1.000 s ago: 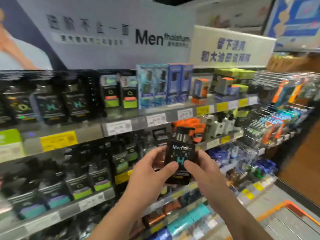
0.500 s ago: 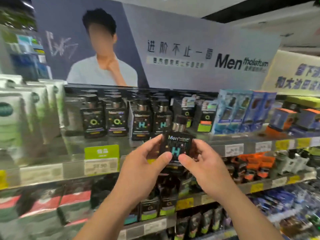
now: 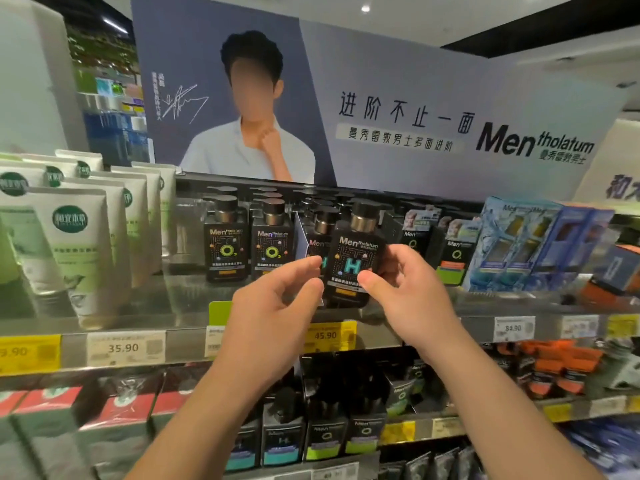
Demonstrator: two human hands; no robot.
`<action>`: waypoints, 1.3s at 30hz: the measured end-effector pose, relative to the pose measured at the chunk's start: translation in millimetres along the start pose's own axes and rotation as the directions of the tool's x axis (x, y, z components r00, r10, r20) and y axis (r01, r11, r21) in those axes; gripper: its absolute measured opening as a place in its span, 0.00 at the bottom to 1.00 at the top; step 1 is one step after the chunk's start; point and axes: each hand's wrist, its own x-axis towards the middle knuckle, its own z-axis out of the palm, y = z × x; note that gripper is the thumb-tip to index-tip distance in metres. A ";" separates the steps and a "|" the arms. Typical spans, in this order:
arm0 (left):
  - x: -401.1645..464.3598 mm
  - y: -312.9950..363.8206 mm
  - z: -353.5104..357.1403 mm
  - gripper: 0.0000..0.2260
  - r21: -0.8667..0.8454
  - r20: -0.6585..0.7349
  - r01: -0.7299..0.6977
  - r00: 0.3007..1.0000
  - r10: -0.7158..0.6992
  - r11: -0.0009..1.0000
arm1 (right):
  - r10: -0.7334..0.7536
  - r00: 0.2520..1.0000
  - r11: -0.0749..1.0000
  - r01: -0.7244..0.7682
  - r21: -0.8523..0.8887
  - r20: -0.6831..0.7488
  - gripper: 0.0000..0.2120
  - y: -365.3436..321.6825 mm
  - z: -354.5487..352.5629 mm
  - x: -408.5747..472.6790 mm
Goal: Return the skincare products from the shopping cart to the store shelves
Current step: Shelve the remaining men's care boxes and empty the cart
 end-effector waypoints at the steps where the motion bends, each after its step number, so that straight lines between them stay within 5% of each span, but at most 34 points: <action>1: 0.0 -0.8 0.5 0.16 0.015 0.003 0.004 1.000 -0.004 1.000 | 0.000 1.000 1.000 0.000 -0.006 -0.001 0.10 0.3 0.1 1.0; 11: -1.4 0.8 25.9 0.22 0.078 0.131 -0.023 0.991 0.013 0.997 | 0.070 0.996 0.989 -0.077 -0.128 -0.061 0.12 22.8 -18.6 9.1; 20: -3.3 3.8 50.6 0.32 0.361 0.271 -0.116 0.963 0.015 0.925 | 0.098 0.994 0.971 -0.104 -0.216 -0.040 0.14 31.9 -19.4 16.9; 39: -1.8 -2.6 63.0 0.35 0.430 0.235 -0.086 0.972 -0.019 0.899 | 0.081 0.997 0.959 -0.082 -0.270 -0.018 0.15 37.9 -12.3 9.9</action>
